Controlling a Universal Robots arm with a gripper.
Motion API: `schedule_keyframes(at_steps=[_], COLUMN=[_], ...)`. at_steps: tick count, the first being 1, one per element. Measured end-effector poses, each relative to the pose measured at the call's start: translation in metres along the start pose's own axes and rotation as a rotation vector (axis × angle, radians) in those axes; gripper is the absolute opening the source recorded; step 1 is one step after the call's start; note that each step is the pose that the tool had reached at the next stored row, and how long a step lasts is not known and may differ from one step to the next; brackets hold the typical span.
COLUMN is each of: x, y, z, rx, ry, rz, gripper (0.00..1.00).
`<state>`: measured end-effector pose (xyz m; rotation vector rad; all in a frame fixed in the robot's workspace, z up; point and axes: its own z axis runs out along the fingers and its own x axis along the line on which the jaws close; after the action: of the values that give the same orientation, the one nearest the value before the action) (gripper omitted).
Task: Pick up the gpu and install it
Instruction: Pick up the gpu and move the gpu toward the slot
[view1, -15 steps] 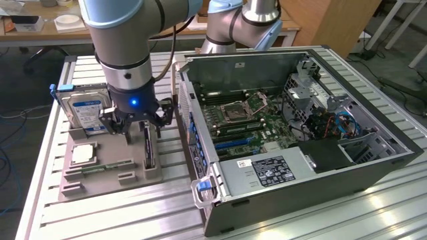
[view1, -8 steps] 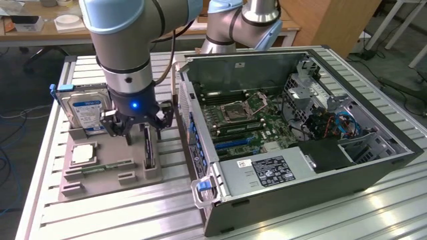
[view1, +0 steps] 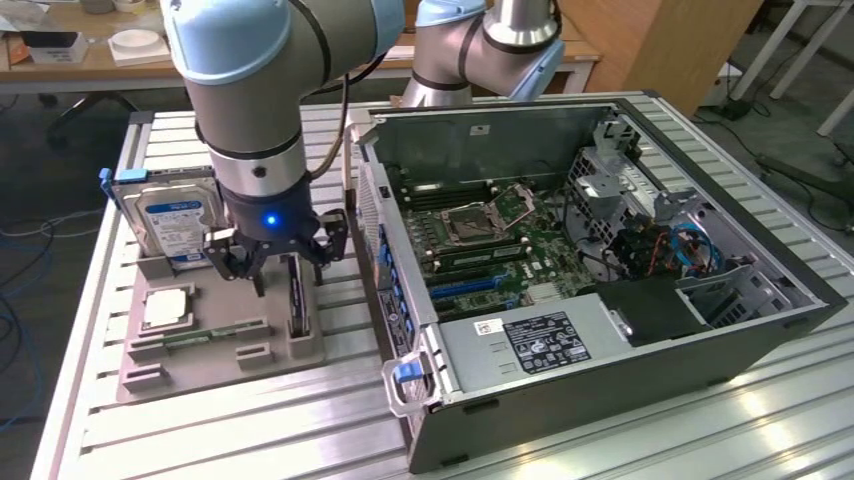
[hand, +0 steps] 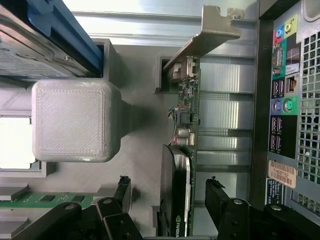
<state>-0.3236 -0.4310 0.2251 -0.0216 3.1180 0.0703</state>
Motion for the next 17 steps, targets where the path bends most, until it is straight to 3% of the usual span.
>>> schedule_keyframes(at_steps=[17], x=[-0.0035], y=[0.0084], z=[0.0069], rx=[0.0001], ry=[-0.0004], rz=[0.008], gripper=[0.71])
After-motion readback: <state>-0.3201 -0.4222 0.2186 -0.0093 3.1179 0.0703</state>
